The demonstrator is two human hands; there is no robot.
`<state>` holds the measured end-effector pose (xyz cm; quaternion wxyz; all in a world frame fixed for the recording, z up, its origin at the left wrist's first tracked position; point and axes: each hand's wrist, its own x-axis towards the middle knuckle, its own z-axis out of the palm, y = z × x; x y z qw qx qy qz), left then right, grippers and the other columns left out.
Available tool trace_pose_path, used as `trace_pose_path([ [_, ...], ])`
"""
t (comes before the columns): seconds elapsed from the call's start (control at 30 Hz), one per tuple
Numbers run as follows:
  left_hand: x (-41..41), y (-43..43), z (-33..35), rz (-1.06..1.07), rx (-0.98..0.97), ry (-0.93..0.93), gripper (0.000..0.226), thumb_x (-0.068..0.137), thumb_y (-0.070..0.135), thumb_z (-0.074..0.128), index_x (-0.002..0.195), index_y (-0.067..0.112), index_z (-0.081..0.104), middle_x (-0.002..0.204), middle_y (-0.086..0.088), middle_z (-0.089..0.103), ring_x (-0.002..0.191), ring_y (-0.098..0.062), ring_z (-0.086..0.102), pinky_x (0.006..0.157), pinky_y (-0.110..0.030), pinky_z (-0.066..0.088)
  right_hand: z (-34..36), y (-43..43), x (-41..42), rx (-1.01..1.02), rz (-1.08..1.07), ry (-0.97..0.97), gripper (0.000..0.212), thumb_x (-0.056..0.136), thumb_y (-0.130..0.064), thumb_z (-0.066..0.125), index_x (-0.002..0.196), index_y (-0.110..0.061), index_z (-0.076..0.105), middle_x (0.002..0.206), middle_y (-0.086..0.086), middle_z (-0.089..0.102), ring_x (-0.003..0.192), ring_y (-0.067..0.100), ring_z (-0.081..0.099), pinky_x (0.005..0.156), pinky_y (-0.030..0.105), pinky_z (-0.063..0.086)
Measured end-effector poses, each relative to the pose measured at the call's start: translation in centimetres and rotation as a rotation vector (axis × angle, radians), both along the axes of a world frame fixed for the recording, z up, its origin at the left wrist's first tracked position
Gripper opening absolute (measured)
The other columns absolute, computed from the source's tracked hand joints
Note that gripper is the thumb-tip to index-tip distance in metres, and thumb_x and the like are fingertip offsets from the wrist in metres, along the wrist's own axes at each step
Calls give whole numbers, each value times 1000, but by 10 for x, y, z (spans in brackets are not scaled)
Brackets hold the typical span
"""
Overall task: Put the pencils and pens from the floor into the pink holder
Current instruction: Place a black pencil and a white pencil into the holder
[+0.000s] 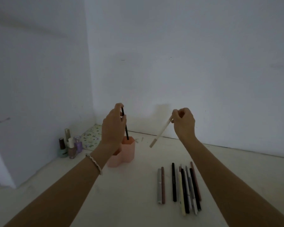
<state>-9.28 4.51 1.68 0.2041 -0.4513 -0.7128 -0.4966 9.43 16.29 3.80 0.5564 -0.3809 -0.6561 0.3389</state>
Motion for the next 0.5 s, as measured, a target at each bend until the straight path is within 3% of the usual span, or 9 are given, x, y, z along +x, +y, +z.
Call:
trace_pose_path([
  [0.1, 0, -1, -19, 156, -147, 289, 21, 88, 19, 66, 108, 18, 60, 93, -3, 66, 86, -22, 63, 68, -35, 54, 1, -14, -9, 11, 54, 111, 15, 95, -24, 51, 89, -10, 54, 76, 6, 67, 67, 15, 62, 63, 25, 52],
  [0.17, -3, -1, -27, 272, -178, 445, 21, 85, 18, 70, 105, 16, 70, 107, -7, 66, 100, -27, 60, 76, -38, 50, -1, -20, -16, 5, 76, 174, 16, 97, -24, 51, 92, -9, 56, 77, 7, 68, 67, 15, 63, 63, 22, 54],
  [0.27, -7, -5, -24, 326, -100, 410, 32, 84, 15, 62, 115, 15, 66, 119, -9, 61, 108, -30, 56, 83, -40, 46, -4, -28, -31, -1, 94, 279, 17, 98, -23, 49, 94, -8, 57, 75, 5, 67, 68, 15, 65, 67, 22, 56],
  [0.4, -2, -16, -7, 216, 40, 269, 46, 80, 19, 31, 110, 12, 65, 111, -8, 63, 98, -27, 57, 78, -38, 46, -14, -38, -57, 4, 135, 290, 16, 98, -21, 50, 92, -9, 57, 75, 3, 67, 70, 13, 65, 73, 26, 57],
  [0.5, 4, -20, -4, 117, 88, 230, 36, 79, 7, 43, 108, 12, 64, 108, -5, 62, 90, -21, 58, 70, -32, 49, -30, -43, -74, -33, 194, 194, 13, 97, -18, 53, 90, -9, 58, 75, 1, 66, 71, 13, 65, 73, 30, 58],
])
